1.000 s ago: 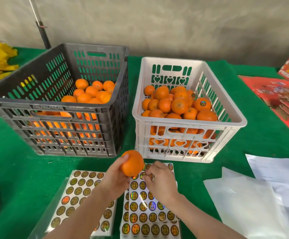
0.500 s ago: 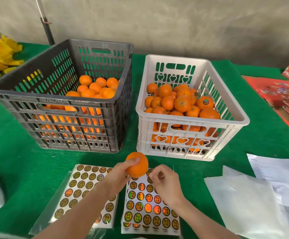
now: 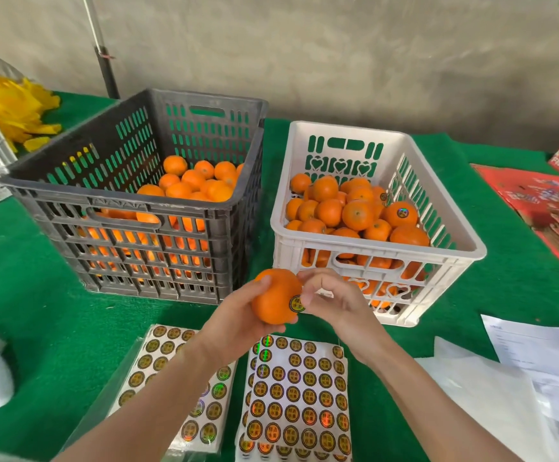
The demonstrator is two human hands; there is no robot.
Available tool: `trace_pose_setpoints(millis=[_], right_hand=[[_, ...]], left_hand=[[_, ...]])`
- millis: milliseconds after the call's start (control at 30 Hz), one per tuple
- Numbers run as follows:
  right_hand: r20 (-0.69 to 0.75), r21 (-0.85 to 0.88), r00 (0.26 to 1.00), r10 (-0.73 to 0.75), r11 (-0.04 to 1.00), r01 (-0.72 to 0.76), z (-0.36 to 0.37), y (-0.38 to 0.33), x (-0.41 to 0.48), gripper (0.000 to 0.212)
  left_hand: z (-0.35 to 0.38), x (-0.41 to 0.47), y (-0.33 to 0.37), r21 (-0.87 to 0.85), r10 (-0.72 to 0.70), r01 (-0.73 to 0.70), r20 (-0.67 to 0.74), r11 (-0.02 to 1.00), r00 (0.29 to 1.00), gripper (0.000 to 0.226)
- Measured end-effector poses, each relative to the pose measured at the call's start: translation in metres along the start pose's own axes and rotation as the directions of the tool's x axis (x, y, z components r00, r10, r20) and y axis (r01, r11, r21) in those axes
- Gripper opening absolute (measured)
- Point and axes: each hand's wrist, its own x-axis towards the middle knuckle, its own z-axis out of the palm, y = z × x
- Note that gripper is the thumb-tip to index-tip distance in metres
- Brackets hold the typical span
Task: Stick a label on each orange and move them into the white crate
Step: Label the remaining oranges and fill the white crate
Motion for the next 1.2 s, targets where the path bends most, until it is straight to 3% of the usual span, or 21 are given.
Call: trace_pose_setpoints(millis=[267,433,533,667,800,867,967,1067,1133,1200], right_hand=[[0.007,-0.263,0.993,-0.120,0.958,0.118,0.003,-0.014,0.004,0.018],[-0.087,-0.401,0.964,-0.253,0.894,0.199,0.011,-0.012,0.002,0.016],[-0.165,-0.381,0.937,-0.308,0.896,0.228,0.017,-0.007,0.000,0.016],[-0.204,-0.210,0.962,-0.183,0.968,0.139,0.018,-0.008,0.000,0.044],[-0.069,-0.295,0.968,-0.239,0.932,0.209,0.018,-0.009,-0.001,0.062],[-0.069,-0.397,0.954,-0.291,0.885,0.241,0.019,-0.012,0.003,0.077],[-0.187,-0.416,0.912,-0.364,0.871,0.261,0.009,-0.023,0.019,0.082],[-0.324,-0.414,0.875,-0.359,0.886,0.210,-0.023,-0.037,0.050,0.079],[-0.393,-0.502,0.890,-0.231,0.865,0.003,-0.056,-0.044,0.078,0.076],[-0.390,-0.567,0.921,-0.002,0.788,-0.239,-0.088,-0.044,0.104,0.075]], left_hand=[[0.002,0.001,0.007,0.045,0.006,-0.006,0.013,0.999,1.000,0.079],[0.006,-0.001,0.008,0.001,-0.001,0.001,0.016,1.000,1.000,0.078],[0.008,-0.002,0.011,-0.014,0.012,-0.012,0.027,1.000,1.000,0.074],[0.012,-0.005,0.016,0.012,0.033,-0.033,0.016,0.999,0.999,0.059],[0.022,-0.005,0.027,0.075,0.108,-0.109,0.028,0.991,0.994,0.057],[0.029,-0.002,0.033,0.155,0.173,-0.173,0.013,0.973,0.985,0.056],[0.046,0.008,0.048,0.504,0.356,-0.310,0.006,0.806,0.934,0.024],[0.057,0.032,0.067,0.621,0.516,-0.405,0.002,0.671,0.857,0.028],[0.059,0.053,0.076,0.824,0.563,-0.350,0.046,0.446,0.825,0.026],[0.050,0.072,0.080,0.956,0.529,-0.206,0.067,0.208,0.846,0.032]])
